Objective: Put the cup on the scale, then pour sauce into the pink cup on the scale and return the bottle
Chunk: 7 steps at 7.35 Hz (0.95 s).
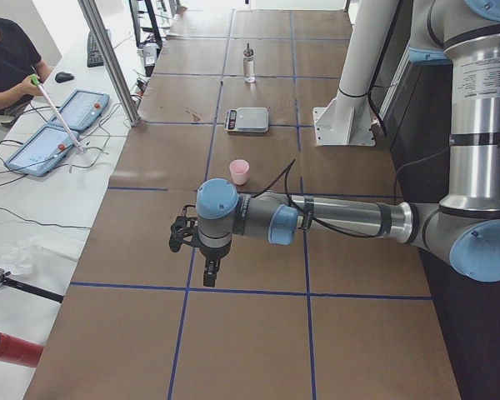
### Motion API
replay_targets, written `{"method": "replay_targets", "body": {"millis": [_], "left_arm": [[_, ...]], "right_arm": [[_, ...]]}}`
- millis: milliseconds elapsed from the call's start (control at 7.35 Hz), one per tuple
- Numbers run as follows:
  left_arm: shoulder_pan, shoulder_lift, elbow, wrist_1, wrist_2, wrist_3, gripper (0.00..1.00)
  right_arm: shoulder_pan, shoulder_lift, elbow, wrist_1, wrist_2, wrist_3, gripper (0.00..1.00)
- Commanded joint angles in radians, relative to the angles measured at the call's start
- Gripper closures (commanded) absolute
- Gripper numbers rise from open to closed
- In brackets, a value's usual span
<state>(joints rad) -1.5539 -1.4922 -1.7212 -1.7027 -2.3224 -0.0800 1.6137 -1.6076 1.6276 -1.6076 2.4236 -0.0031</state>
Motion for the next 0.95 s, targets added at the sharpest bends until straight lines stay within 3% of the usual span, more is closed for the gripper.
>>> {"method": "replay_targets", "body": {"millis": [0, 408, 680, 816], "left_arm": [[0.0, 0.0, -0.001, 0.0, 0.0, 0.0, 0.0], [0.0, -0.013, -0.024, 0.005, 0.002, -0.024, 0.0], [0.005, -0.008, -0.133, 0.003, 0.006, -0.218, 0.0], [0.015, -0.005, -0.149, -0.001, -0.023, -0.228, 0.0]], "right_arm": [[0.0, -0.003, 0.002, 0.002, 0.002, -0.001, 0.0], [0.0, 0.005, 0.003, -0.002, 0.003, 0.0, 0.0], [0.0, 0.002, 0.009, -0.002, -0.001, 0.002, 0.0], [0.0, 0.003, 0.009, -0.002, -0.003, 0.0, 0.0]]}}
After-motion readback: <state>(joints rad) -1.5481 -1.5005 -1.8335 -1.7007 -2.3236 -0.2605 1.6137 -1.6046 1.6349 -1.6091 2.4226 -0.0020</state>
